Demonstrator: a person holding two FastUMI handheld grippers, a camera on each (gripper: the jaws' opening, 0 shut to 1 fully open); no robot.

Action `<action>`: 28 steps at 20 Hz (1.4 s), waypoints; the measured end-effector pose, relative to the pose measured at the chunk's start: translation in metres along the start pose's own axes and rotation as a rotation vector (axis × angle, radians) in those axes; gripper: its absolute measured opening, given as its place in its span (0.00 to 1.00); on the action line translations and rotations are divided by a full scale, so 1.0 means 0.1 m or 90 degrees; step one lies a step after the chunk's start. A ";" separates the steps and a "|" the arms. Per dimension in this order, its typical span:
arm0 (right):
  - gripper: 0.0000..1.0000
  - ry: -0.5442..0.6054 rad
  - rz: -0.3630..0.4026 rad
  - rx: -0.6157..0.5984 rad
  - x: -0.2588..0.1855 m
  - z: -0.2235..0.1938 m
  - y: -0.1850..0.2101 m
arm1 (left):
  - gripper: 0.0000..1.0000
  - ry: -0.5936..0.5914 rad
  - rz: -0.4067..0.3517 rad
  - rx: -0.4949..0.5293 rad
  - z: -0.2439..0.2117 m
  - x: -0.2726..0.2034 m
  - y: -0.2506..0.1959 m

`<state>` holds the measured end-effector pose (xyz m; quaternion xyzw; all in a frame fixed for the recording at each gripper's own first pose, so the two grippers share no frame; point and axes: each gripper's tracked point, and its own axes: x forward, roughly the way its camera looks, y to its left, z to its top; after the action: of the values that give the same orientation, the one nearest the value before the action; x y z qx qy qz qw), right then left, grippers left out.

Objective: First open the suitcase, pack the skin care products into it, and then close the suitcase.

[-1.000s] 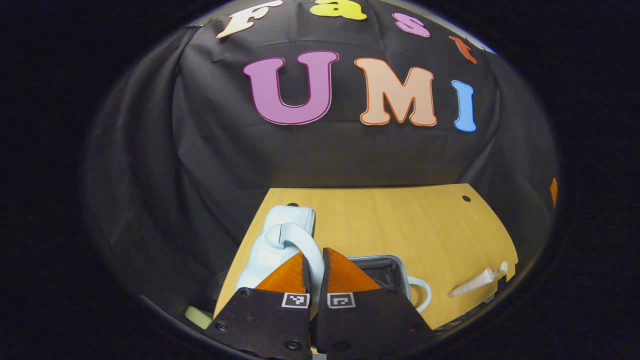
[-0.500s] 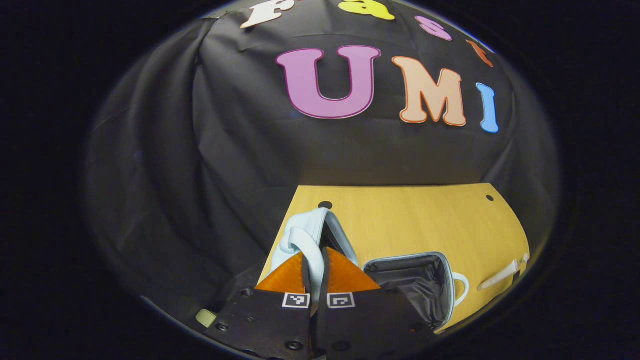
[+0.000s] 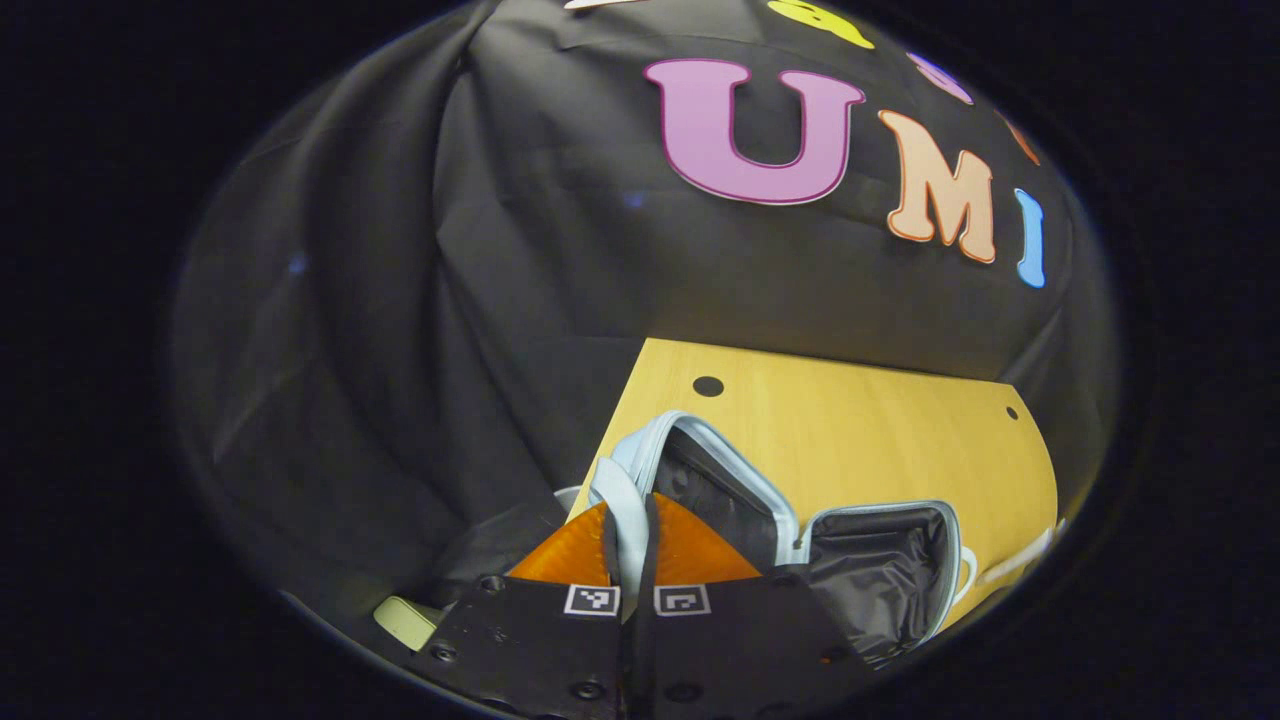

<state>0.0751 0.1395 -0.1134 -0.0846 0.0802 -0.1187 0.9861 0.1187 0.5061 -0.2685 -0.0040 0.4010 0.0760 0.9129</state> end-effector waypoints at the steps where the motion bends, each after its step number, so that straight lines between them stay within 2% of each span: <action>1: 0.98 0.003 0.000 -0.003 0.00 0.00 0.02 | 0.00 0.003 0.003 -0.009 -0.06 0.05 0.08; 4: 0.98 0.013 0.004 -0.017 0.00 -0.04 0.09 | 0.00 0.026 0.017 -0.030 -0.30 0.25 0.31; 8: 1.00 0.018 0.017 -0.050 0.00 -0.04 0.20 | 0.00 0.078 0.003 -0.095 -0.73 0.49 0.45; 11: 0.98 0.015 0.023 -0.064 -0.04 0.01 0.23 | 0.00 0.082 -0.004 -0.122 -0.96 0.62 0.50; 15: 0.98 0.020 0.023 -0.074 -0.04 0.01 0.22 | 0.00 0.101 0.000 -0.095 -1.22 0.79 0.53; 16: 0.98 0.024 0.022 -0.075 -0.04 -0.01 0.20 | 0.00 0.112 0.029 -0.063 -1.31 0.79 0.62; 18: 0.98 0.027 0.020 -0.079 -0.08 -0.02 0.17 | 0.00 0.080 0.033 -0.036 -1.23 0.88 0.62; 19: 0.98 0.025 0.017 -0.081 -0.10 -0.01 0.14 | 0.05 0.082 0.049 -0.033 -1.25 0.86 0.65; 21: 1.00 0.021 0.013 -0.078 -0.14 0.00 0.08 | 0.34 0.073 0.083 -0.041 -1.24 0.81 0.74; 23: 1.00 0.018 0.012 -0.071 -0.17 -0.02 0.02 | 0.63 0.018 0.094 -0.060 -1.09 0.75 0.69; 24: 1.00 0.021 0.014 -0.068 -0.17 -0.06 -0.02 | 0.67 -0.014 0.109 -0.059 -0.99 0.68 0.69; 27: 0.98 0.023 0.024 -0.057 -0.12 -0.10 -0.14 | 0.99 -0.091 0.186 -0.042 -0.71 0.38 0.75; 28: 0.98 0.022 0.027 -0.051 -0.11 -0.10 -0.20 | 0.99 -0.110 0.194 -0.039 -0.64 0.28 0.68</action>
<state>0.0588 0.1215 -0.1185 -0.1203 0.1034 -0.0957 0.9827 0.0809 0.5732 -0.3289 0.0356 0.3149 0.2256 0.9212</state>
